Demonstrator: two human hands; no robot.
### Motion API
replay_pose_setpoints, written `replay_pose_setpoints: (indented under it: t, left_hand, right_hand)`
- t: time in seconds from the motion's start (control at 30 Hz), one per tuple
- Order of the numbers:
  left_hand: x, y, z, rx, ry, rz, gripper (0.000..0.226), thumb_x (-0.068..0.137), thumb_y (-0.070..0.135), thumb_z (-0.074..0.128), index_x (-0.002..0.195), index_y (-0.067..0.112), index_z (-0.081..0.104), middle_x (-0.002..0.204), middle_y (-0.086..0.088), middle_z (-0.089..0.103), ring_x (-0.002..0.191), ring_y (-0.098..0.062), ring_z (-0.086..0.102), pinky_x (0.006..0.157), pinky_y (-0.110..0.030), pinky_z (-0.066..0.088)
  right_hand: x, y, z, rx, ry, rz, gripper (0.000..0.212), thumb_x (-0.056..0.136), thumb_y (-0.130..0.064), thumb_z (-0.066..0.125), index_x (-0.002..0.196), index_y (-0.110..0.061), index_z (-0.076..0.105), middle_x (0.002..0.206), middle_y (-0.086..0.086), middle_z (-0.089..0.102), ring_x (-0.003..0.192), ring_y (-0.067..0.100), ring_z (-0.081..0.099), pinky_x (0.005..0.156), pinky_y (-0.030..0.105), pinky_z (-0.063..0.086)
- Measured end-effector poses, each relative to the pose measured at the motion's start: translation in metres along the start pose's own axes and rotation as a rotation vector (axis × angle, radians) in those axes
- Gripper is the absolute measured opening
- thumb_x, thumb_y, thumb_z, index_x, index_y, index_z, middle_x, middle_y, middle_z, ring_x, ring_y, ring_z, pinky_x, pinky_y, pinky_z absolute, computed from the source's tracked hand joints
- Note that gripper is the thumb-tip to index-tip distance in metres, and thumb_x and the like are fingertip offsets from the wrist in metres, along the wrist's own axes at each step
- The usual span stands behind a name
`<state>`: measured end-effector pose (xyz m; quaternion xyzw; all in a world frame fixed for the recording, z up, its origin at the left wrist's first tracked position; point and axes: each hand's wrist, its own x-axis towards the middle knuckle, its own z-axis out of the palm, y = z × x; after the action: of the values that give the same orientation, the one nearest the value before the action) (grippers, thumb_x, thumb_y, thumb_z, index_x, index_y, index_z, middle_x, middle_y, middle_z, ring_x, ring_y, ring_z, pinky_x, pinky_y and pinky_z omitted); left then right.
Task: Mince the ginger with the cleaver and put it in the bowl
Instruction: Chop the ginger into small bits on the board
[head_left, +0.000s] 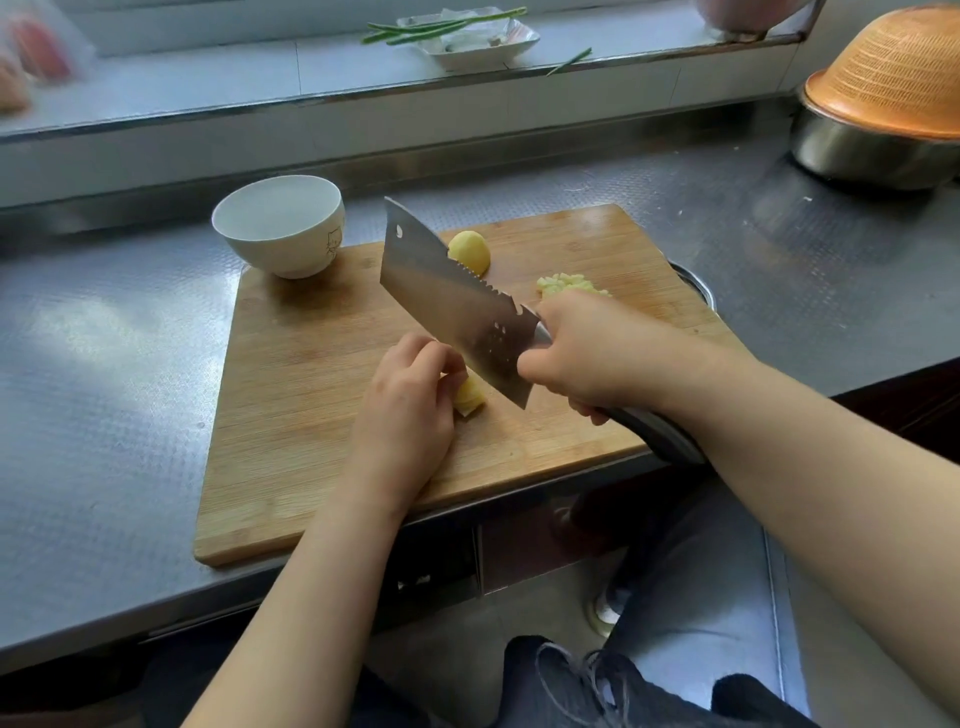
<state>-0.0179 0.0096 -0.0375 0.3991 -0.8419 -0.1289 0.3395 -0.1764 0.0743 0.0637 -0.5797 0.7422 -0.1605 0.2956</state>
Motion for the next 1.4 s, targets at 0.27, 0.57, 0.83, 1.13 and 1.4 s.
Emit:
replay_pose_setpoints:
  t: [0.27,0.57,0.83,1.13,1.4]
  left_hand:
    - [-0.002,0.002,-0.002,0.035,-0.013,-0.001,0.007,0.089,0.005,0.061,0.095,0.006,0.064,0.102,-0.005,0.057,0.086,-0.01,0.043,0.071,-0.023,0.036]
    - [-0.001,0.0,-0.002,0.047,-0.024,0.005,0.006,0.087,0.005,0.062,0.092,0.007,0.065,0.101,-0.007,0.059,0.09,-0.023,0.054,0.073,-0.024,0.034]
    - [-0.002,-0.003,0.002,0.063,-0.01,0.019,0.008,0.084,0.002,0.063,0.091,0.006,0.065,0.097,-0.009,0.06,0.087,-0.027,0.056,0.072,-0.027,0.038]
    - [-0.006,-0.002,-0.002,0.064,0.001,0.043,0.004,0.089,0.003,0.059,0.091,0.007,0.061,0.097,-0.009,0.056,0.086,-0.025,0.053,0.073,-0.027,0.037]
    - [-0.007,-0.001,-0.002,0.096,-0.048,0.028,0.007,0.088,0.003,0.058,0.087,0.011,0.057,0.097,-0.007,0.056,0.086,-0.023,0.049,0.072,-0.027,0.033]
  right_hand:
    - [-0.002,-0.012,-0.01,-0.031,-0.037,-0.038,0.011,0.093,-0.01,0.052,0.092,-0.002,0.058,0.07,0.018,0.062,0.048,0.021,0.057,0.044,0.028,0.051]
    - [0.007,-0.025,-0.008,-0.12,-0.136,0.035,0.01,0.096,-0.011,0.05,0.088,-0.006,0.053,0.07,0.013,0.06,0.049,0.019,0.057,0.044,0.028,0.052]
    - [0.004,-0.016,0.018,-0.149,-0.081,0.064,0.014,0.093,-0.012,0.049,0.083,-0.005,0.055,0.064,0.014,0.062,0.049,0.027,0.064,0.045,0.034,0.057]
    - [0.003,0.002,0.01,-0.021,-0.006,0.036,0.011,0.09,-0.011,0.052,0.086,-0.001,0.056,0.062,0.017,0.059,0.046,0.025,0.056,0.046,0.034,0.055]
    - [-0.004,-0.009,-0.001,-0.03,-0.002,-0.022,0.014,0.094,-0.012,0.052,0.085,-0.002,0.056,0.06,0.013,0.057,0.042,0.019,0.054,0.043,0.027,0.048]
